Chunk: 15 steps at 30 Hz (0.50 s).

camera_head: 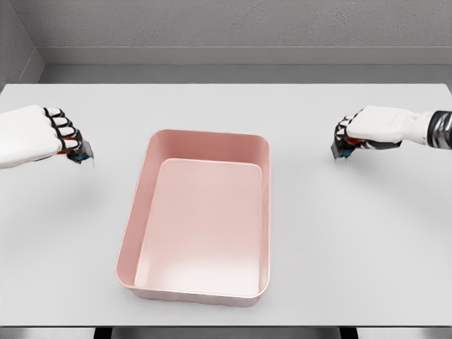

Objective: Put the industrial switch in the basket with both arms

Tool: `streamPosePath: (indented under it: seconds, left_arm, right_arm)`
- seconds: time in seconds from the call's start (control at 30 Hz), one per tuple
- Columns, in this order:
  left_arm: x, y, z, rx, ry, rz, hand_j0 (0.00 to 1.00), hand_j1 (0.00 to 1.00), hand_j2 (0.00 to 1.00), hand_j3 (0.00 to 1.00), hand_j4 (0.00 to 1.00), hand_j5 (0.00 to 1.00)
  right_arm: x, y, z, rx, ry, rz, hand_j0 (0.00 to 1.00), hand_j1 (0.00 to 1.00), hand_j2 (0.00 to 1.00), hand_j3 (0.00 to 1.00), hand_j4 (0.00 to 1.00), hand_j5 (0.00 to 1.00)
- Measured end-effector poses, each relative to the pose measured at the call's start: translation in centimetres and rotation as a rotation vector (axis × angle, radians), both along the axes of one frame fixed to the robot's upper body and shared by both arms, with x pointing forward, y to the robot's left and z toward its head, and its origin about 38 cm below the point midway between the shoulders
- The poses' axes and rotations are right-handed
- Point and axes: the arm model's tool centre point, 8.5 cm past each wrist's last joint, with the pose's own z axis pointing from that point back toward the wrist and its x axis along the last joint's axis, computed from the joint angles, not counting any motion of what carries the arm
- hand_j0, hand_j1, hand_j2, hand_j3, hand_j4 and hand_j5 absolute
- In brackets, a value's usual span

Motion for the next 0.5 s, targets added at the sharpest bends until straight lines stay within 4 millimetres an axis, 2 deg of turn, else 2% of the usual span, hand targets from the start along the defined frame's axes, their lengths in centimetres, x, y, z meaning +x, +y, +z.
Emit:
streamPosePath:
  seconds: [0.13, 0.43, 0.5]
  left_arm:
    - [0.4, -0.7, 1.9, -0.018, -0.053, -0.018, 0.43, 0.43, 0.43, 0.43, 0.43, 0.43]
    - [0.7, -2.1, 1.6, -0.066, -0.060, -0.047, 0.43, 0.43, 0.43, 0.43, 0.43, 0.43]
    - [1.1, -2.7, 2.2, -0.074, -0.079, -0.057, 0.43, 0.43, 0.43, 0.43, 0.43, 0.43]
  right_arm:
    - [-0.1, 0.9, 1.0, 0.012, -0.022, 0.028, 0.48, 0.48, 0.48, 0.48, 0.48, 0.48]
    - [-1.1, 2.3, 3.9, 0.043, -0.070, 0.094, 0.48, 0.48, 0.48, 0.48, 0.48, 0.48]
    - [-1.1, 2.4, 4.8, 0.051, -0.083, 0.102, 0.48, 0.48, 0.48, 0.48, 0.48, 0.48]
